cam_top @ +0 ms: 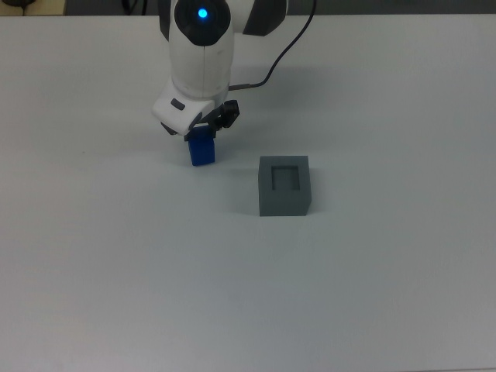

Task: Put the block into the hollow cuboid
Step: 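Carry the blue block over the grey hollow cube's opening and lower it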

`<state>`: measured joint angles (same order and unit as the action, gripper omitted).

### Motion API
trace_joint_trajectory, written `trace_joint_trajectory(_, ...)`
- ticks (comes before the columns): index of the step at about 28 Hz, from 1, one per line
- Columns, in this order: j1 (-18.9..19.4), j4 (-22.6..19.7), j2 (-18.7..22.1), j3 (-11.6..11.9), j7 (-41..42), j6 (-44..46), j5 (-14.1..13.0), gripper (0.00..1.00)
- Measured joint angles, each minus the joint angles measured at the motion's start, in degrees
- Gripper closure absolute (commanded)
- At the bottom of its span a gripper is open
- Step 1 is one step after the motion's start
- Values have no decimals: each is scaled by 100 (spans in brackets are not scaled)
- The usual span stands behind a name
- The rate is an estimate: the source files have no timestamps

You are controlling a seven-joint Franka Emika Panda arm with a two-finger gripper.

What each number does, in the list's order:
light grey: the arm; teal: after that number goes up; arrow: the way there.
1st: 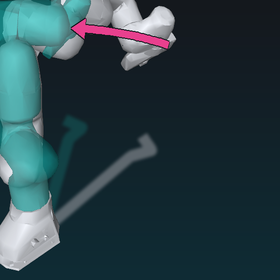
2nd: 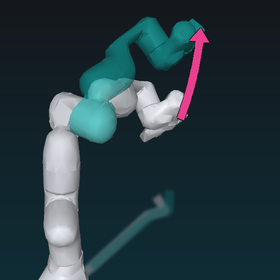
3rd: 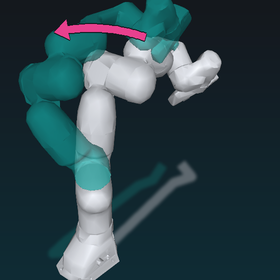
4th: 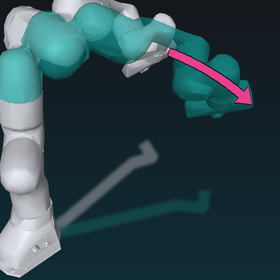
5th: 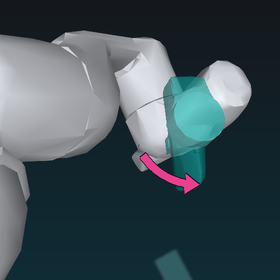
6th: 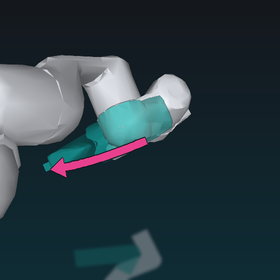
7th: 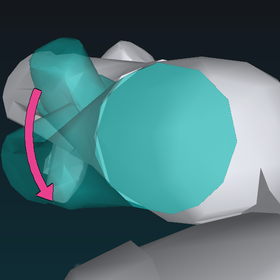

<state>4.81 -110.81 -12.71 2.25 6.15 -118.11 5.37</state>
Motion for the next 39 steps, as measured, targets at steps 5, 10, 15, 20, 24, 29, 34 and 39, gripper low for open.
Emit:
trace_joint_trajectory(5,10,489,20,-9,-2,241,-188,98)
trace_joint_trajectory(10,86,932,39,-16,-145,401,-348,98)
trace_joint_trajectory(15,306,1161,32,-40,-637,402,-384,98)
trace_joint_trajectory(20,560,1202,-11,-66,-1060,402,-386,98)
trace_joint_trajectory(24,721,1206,-43,-69,-1335,401,-386,98)
trace_joint_trajectory(29,802,1240,-52,-70,-1673,210,-403,98)
trace_joint_trajectory(34,807,1250,-68,-77,-1904,-13,-443,97)
trace_joint_trajectory(39,812,1253,-123,-166,-1926,-28,-457,96)
